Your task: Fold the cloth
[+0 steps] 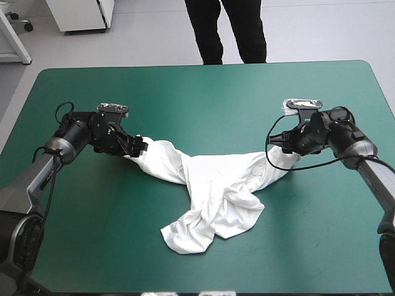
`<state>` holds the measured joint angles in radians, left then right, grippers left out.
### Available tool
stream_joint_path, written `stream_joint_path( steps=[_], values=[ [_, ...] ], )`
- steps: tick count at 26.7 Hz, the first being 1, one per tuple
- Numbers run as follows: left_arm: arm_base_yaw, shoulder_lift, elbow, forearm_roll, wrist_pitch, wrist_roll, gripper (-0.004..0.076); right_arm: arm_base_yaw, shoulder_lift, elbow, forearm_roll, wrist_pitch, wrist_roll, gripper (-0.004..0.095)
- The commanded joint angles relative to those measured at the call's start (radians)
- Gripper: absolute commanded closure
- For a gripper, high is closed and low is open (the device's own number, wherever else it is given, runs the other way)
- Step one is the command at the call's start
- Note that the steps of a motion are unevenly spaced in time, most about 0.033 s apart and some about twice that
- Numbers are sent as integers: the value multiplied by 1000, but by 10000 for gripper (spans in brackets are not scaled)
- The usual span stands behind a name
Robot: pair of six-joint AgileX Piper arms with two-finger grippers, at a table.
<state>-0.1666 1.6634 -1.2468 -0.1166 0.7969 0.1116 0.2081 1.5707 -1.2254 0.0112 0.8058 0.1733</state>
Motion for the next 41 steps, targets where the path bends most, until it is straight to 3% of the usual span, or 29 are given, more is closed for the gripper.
stream_joint_path(
  steps=[1, 6, 14, 19, 24, 29, 41],
  values=[
    [0, -108, -81, 37, 82, 9, 109, -7, -43, -116, -11, 96, -48, 432],
    [0, -266, -151, 66, 195, 50, 196, -7, -140, -176, -11, 164, -63, 439],
    [0, -482, -167, 66, 377, 57, 199, -7, -328, -176, -11, 297, -84, 439],
    [-8, -559, -167, 66, 401, 63, 199, -7, -404, -176, -17, 308, -84, 439],
    [-100, -549, -158, 61, 433, 63, 202, -7, -414, -176, -40, 328, -77, 439],
    [-266, -513, -155, 149, 491, 34, 286, -7, -414, -174, -46, 329, -62, 439],
    [-555, -393, -19, 165, 434, -123, 293, -7, -414, -172, -58, 326, -39, 439]
  ],
)
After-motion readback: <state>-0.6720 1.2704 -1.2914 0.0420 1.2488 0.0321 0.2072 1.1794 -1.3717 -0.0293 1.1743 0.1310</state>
